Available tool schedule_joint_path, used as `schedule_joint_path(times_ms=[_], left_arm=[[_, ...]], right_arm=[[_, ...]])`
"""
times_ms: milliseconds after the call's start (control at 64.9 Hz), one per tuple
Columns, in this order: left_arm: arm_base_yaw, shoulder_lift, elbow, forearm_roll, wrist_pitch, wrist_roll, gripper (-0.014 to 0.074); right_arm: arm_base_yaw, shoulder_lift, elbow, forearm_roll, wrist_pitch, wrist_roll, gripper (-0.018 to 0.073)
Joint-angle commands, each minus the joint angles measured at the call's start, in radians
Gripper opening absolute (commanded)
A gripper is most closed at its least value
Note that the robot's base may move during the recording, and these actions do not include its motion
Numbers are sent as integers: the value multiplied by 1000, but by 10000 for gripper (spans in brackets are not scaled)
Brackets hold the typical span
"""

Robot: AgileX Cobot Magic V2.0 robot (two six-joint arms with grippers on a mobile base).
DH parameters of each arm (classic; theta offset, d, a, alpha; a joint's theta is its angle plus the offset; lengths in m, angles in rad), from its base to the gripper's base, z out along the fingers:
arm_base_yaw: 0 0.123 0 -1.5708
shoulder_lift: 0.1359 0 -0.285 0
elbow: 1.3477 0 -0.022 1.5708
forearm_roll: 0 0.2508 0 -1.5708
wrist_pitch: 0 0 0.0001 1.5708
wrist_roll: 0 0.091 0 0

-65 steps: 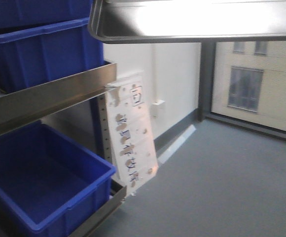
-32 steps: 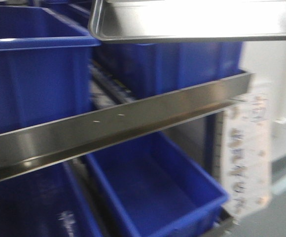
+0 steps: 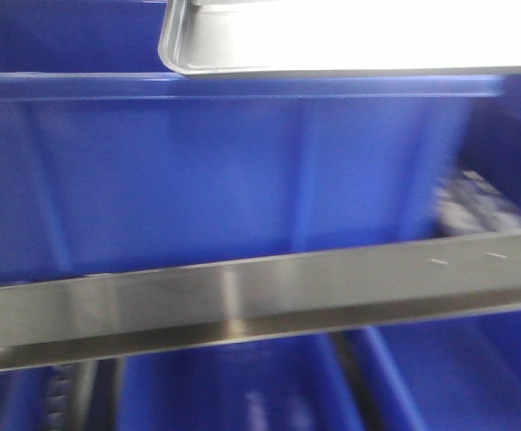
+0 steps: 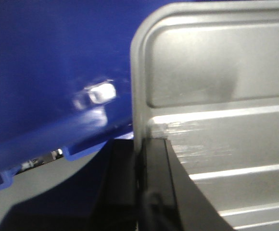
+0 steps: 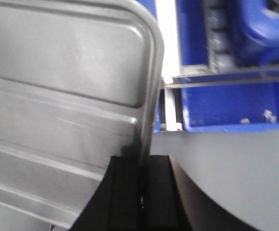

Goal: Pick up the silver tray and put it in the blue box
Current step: 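Drive the base to the blue bin while holding the tray with both grippers, then lower the held tray with both grippers into the blue bin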

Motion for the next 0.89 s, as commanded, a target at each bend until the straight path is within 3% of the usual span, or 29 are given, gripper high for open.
schedule_joint_path(times_ms=[0, 879], left_arm=[[3, -36, -31, 53, 3, 12, -97], [3, -36, -31, 53, 3, 12, -97]], right_arm=[[-9, -12, -31, -44, -50, -14, 57], [-9, -12, -31, -44, -50, -14, 57]])
